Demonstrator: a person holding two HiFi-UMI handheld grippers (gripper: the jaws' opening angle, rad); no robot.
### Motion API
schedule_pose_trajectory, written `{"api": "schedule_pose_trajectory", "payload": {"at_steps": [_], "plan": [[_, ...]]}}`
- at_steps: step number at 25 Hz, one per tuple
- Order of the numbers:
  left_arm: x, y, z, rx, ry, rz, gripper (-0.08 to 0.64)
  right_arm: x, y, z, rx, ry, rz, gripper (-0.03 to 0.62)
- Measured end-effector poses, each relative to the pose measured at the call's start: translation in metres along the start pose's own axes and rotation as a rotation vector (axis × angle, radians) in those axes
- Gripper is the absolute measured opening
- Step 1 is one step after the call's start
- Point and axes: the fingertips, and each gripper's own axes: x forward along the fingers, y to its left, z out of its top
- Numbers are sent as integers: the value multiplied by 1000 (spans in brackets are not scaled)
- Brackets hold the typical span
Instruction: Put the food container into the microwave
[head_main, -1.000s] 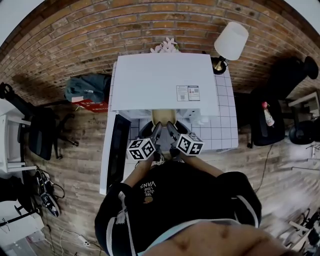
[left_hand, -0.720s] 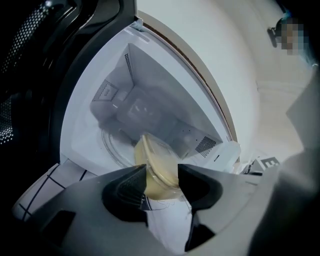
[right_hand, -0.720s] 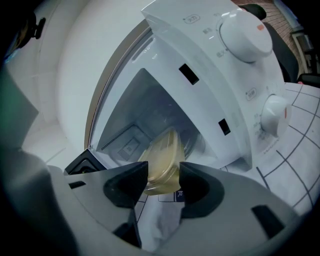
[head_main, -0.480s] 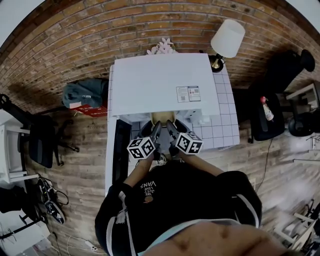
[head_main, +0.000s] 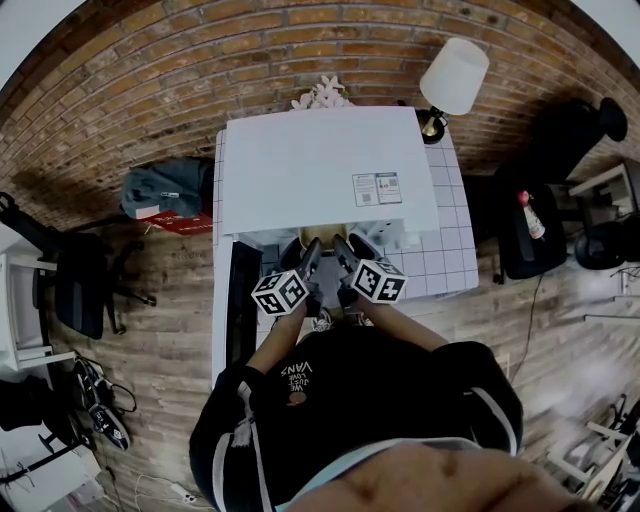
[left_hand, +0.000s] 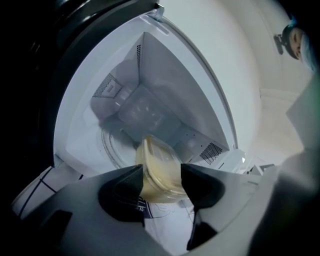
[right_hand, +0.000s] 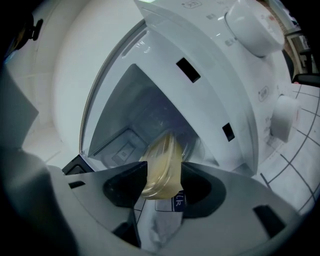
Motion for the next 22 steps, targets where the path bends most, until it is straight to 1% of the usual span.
{"api": "schedule_pose_trajectory", "payload": {"at_steps": [8,14,18,22], "plan": [[-1,3,3,-21,-19,19,252,-2,-1,5,4,-3,10,198],[-7,7,3,-28,-39,55,254,-9,-3,9,-2,1,31,198],[-14,10,2,-19,-51,89,255,-16,-6,7,-20,20,47,198],[-21,8,-2,-13,-51,98,255,-22,-10,2,-41,49,47,198]]}}
